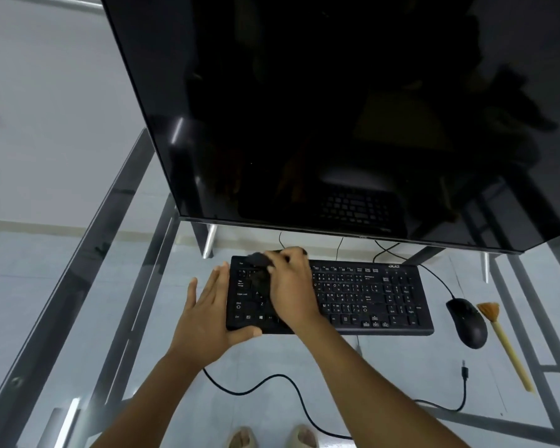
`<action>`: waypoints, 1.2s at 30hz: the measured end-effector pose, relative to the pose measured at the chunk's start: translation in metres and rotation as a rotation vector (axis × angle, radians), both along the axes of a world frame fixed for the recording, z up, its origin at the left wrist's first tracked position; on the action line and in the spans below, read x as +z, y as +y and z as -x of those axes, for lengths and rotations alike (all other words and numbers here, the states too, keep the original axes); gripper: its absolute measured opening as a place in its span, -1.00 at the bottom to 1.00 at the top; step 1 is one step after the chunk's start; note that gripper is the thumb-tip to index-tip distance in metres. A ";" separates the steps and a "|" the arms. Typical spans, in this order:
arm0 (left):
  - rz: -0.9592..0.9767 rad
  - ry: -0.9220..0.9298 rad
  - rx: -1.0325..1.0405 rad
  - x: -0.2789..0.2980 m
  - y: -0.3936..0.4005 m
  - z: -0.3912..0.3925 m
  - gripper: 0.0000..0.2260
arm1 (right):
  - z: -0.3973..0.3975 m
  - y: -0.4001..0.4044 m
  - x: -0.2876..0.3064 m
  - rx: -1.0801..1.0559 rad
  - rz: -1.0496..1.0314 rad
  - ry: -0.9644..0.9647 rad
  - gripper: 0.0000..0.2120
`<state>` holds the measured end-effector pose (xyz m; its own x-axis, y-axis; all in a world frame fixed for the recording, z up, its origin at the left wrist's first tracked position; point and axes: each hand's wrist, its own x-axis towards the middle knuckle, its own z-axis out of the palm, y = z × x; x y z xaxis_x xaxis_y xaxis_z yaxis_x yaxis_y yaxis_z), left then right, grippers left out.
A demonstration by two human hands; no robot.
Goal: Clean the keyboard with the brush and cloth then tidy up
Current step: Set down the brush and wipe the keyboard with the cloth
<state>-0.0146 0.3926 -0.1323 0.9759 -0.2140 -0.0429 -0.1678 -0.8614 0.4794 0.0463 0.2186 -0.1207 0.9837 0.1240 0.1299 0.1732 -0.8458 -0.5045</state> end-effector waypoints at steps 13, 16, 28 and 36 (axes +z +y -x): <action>0.045 0.051 -0.170 0.005 0.007 -0.025 0.27 | 0.036 -0.048 0.003 -0.052 -0.034 0.011 -0.68; 0.028 0.040 -0.183 0.004 0.008 -0.026 0.28 | 0.065 -0.008 0.005 0.206 0.001 0.037 -0.60; 0.028 0.074 -0.176 0.005 0.007 -0.024 0.24 | 0.064 -0.046 0.015 -0.020 -0.098 0.114 -0.46; 0.006 -0.043 -0.051 0.029 -0.036 -0.016 -0.22 | 0.083 -0.066 0.008 -0.174 0.079 0.120 -0.81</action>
<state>0.0012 0.3565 -0.1034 0.9647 -0.2632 0.0005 -0.2317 -0.8484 0.4760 -0.0362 0.1521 -0.1124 0.9990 -0.0434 0.0074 -0.0356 -0.8955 -0.4435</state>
